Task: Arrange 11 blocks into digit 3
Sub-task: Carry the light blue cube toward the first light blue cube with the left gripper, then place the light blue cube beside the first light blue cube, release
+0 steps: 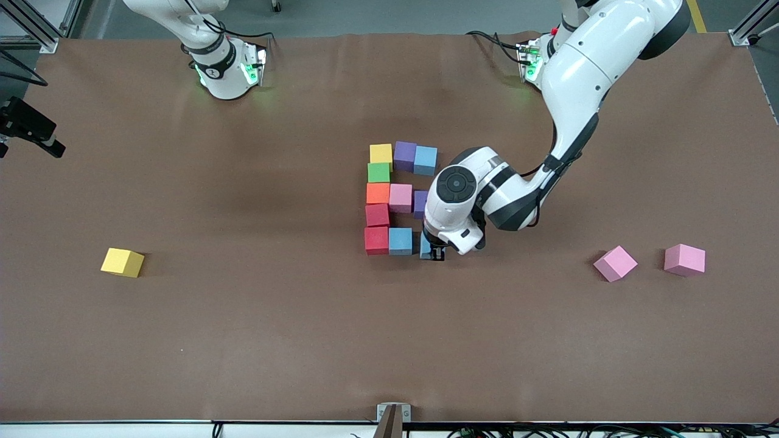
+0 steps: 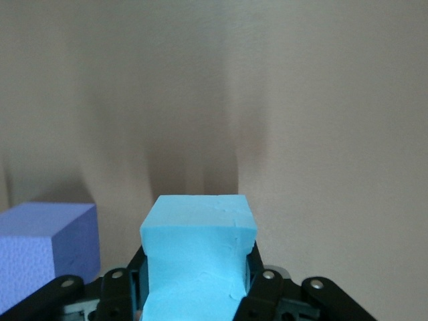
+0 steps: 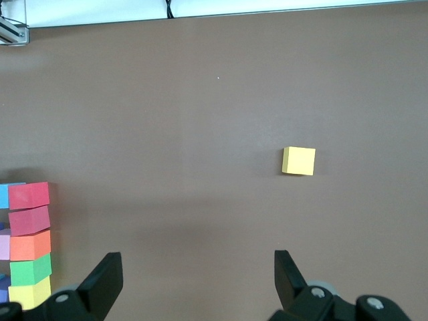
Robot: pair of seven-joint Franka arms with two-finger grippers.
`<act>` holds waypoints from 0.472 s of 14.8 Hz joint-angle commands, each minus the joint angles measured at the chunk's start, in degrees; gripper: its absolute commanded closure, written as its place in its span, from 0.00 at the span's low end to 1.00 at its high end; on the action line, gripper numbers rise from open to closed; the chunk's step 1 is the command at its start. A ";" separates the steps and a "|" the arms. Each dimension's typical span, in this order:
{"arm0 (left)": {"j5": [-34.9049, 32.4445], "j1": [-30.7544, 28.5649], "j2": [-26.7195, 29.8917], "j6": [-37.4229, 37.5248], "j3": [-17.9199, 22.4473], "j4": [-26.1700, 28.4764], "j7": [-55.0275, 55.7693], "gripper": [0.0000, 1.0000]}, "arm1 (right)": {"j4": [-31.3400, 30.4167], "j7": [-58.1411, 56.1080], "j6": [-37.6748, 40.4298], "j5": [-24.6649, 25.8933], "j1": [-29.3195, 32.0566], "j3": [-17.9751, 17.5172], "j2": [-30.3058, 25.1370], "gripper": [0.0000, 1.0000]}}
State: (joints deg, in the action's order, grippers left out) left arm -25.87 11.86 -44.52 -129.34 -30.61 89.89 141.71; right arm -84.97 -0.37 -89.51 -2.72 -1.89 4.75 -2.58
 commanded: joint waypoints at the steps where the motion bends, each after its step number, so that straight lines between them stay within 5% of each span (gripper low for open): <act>1: 0.82 1.94 -0.04 0.85 0.90 -0.33 4.53 0.95 | 0.69 0.02 0.21 0.35 -0.22 0.09 0.29 0.00; 7: -1.82 2.64 -0.74 0.58 1.17 -0.42 5.51 0.95 | 0.69 0.11 0.30 0.35 -0.31 0.09 0.56 0.00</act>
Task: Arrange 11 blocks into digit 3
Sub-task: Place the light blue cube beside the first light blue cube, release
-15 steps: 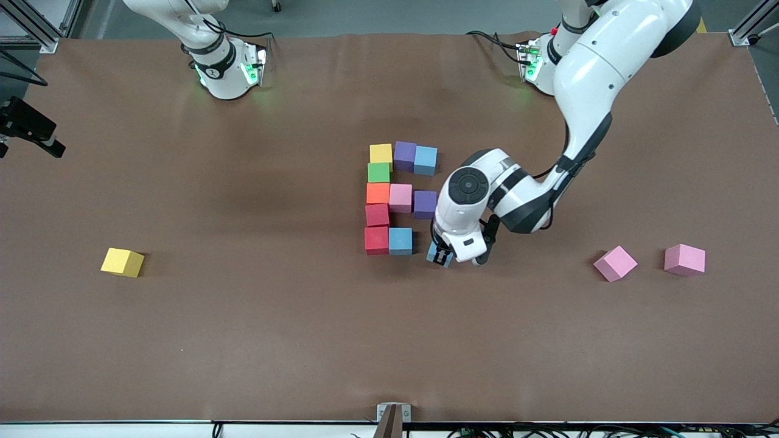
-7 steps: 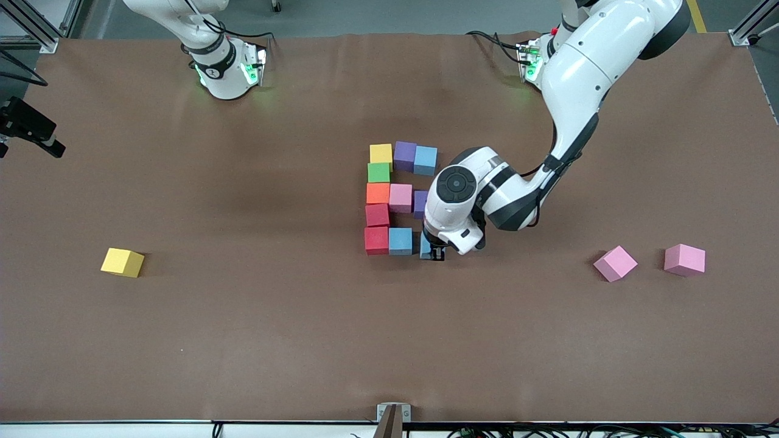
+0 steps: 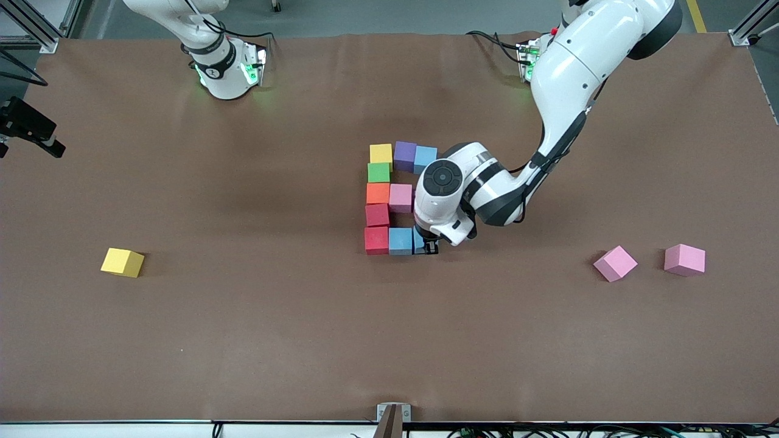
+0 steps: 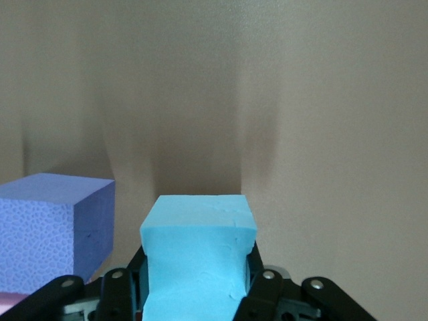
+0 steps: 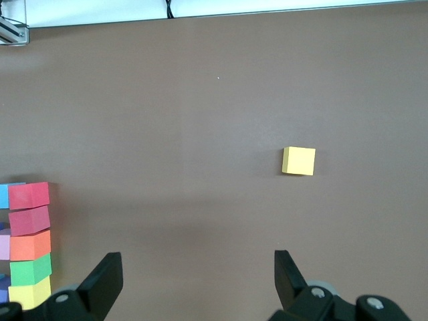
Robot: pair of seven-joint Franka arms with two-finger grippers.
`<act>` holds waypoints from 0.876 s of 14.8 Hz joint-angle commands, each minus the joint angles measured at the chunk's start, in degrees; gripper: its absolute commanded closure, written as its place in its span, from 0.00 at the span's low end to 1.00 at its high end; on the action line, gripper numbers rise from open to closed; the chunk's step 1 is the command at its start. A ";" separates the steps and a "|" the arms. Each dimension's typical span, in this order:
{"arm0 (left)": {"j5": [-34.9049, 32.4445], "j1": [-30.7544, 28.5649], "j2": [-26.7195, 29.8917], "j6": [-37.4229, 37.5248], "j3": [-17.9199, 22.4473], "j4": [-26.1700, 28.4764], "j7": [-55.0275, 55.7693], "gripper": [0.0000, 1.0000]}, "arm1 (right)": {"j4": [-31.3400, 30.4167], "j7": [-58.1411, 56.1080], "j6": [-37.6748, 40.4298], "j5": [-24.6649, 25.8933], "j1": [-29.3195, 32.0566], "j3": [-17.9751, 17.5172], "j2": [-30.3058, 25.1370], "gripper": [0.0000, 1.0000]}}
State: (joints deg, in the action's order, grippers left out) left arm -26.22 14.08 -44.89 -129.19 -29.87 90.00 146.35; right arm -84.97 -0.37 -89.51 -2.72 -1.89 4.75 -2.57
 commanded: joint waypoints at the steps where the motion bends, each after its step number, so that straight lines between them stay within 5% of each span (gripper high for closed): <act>1: -1.47 0.51 -0.46 0.43 0.43 -0.62 0.52 0.95 | 0.69 0.11 0.30 0.44 -0.31 0.00 0.64 0.00; 13: -3.58 2.62 -2.49 0.16 1.31 -1.41 -3.26 0.94 | 0.69 0.28 0.30 0.44 -0.31 0.08 0.64 0.00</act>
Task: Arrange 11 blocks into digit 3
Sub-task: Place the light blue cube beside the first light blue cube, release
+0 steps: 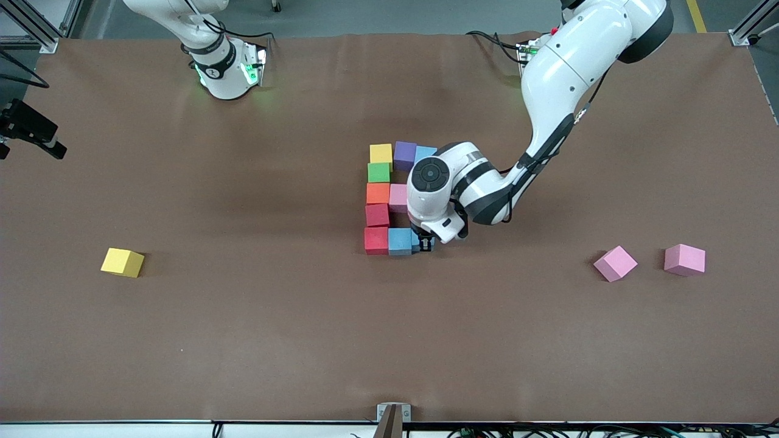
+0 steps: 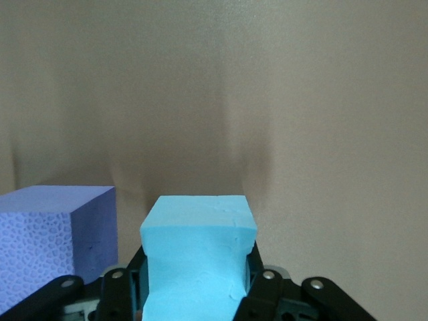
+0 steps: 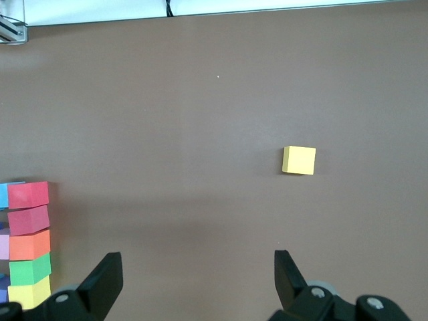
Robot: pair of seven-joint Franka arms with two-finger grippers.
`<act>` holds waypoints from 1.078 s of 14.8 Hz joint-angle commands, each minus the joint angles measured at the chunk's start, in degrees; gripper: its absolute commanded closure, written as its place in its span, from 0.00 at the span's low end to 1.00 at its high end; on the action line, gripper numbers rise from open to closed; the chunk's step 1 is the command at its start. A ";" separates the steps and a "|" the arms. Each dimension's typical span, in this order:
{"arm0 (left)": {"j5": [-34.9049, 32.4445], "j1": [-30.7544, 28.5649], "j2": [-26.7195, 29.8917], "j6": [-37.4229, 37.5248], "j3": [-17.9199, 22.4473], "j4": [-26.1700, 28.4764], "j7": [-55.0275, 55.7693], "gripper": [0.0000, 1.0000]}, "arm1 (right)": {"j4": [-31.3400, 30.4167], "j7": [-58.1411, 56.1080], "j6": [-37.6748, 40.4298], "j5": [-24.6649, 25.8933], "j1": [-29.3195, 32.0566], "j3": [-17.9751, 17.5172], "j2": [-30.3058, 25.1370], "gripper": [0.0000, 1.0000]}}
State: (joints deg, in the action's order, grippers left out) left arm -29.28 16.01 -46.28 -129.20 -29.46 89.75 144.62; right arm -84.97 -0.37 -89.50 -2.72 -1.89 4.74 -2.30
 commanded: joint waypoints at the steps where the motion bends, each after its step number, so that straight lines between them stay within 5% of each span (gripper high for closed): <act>1: -0.51 0.68 -1.18 0.09 1.16 -1.16 -2.06 0.94 | 0.69 0.28 0.29 0.44 -0.30 0.09 0.37 0.00; 13: 0.19 1.56 -2.59 -0.97 1.69 -3.62 -1.28 0.93 | 0.69 0.37 0.29 0.44 -0.30 0.09 0.46 0.00; 16: 0.37 1.48 -2.59 -0.97 1.69 -3.62 -1.10 0.73 | 0.69 0.37 0.29 0.44 -0.30 0.09 0.46 0.00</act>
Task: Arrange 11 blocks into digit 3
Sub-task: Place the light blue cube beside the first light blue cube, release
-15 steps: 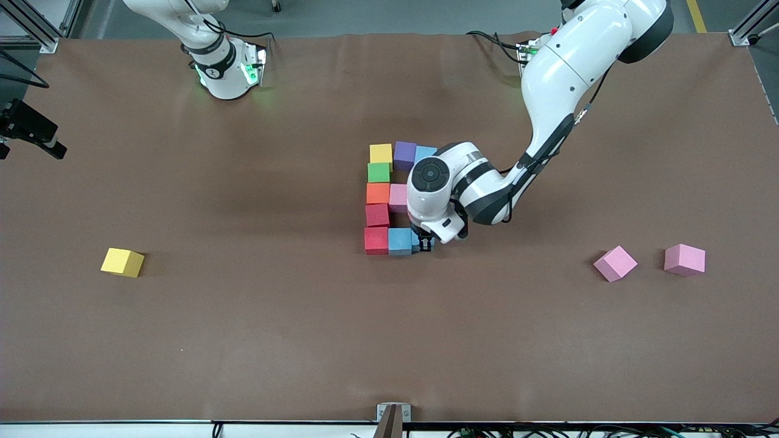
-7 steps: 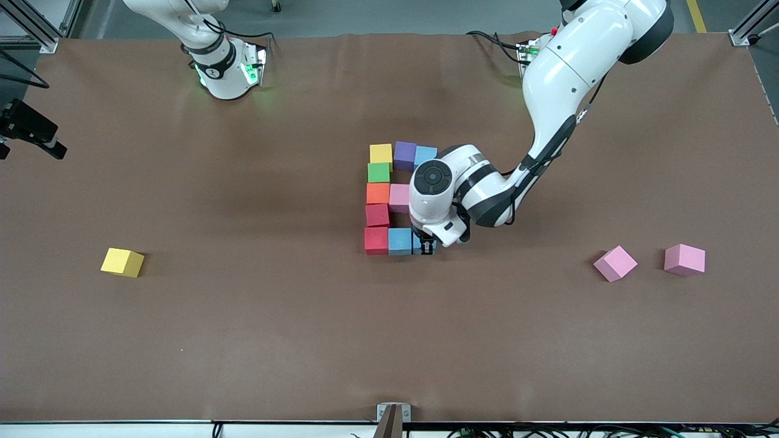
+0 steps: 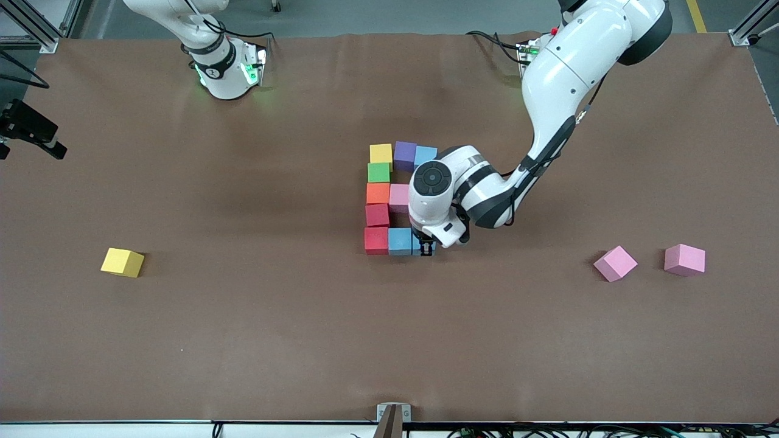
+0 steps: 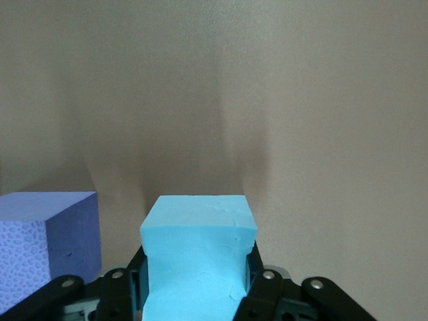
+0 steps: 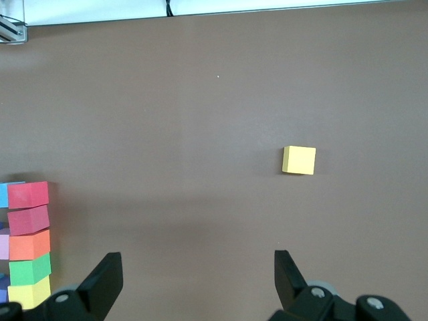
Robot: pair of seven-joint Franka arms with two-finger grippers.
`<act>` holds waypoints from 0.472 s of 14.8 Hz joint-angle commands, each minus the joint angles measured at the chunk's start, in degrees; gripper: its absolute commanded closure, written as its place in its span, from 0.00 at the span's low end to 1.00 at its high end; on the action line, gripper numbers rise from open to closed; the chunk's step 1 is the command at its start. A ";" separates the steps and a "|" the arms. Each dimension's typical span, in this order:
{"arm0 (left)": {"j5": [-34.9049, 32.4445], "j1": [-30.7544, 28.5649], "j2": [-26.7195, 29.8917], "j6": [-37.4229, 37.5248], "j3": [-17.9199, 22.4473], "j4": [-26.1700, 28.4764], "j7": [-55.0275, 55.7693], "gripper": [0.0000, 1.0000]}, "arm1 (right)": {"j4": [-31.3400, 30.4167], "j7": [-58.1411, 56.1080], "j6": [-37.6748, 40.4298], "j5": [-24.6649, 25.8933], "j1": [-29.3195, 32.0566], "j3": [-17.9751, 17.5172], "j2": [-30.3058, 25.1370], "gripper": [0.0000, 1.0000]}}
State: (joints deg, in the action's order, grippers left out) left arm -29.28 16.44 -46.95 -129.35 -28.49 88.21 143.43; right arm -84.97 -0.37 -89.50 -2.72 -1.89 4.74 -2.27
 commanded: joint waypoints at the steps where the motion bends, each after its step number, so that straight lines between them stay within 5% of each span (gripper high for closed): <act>1: 0.36 1.14 -1.92 -0.82 0.72 -2.08 0.00 0.60 | 0.69 0.37 0.29 0.44 -0.30 0.09 0.42 0.00; 2: 0.19 1.14 -1.92 -0.82 0.72 -2.08 -0.26 0.40 | 0.69 0.37 0.29 0.44 -0.30 0.09 0.42 0.00; 3: -0.42 1.14 -1.74 -0.82 0.72 -2.08 -0.61 0.00 | 0.69 0.37 0.29 0.44 -0.30 0.00 0.42 0.00; 7: 0.18 -0.09 0.62 -0.73 0.28 -2.17 -0.61 0.00 | 0.69 0.28 0.29 0.44 -0.30 0.09 0.42 0.00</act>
State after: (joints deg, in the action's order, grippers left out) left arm -29.28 16.36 -47.06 -130.21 -28.27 87.63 143.34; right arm -84.98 -0.37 -89.50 -2.72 -1.89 4.74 -2.26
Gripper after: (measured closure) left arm 0.176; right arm 0.000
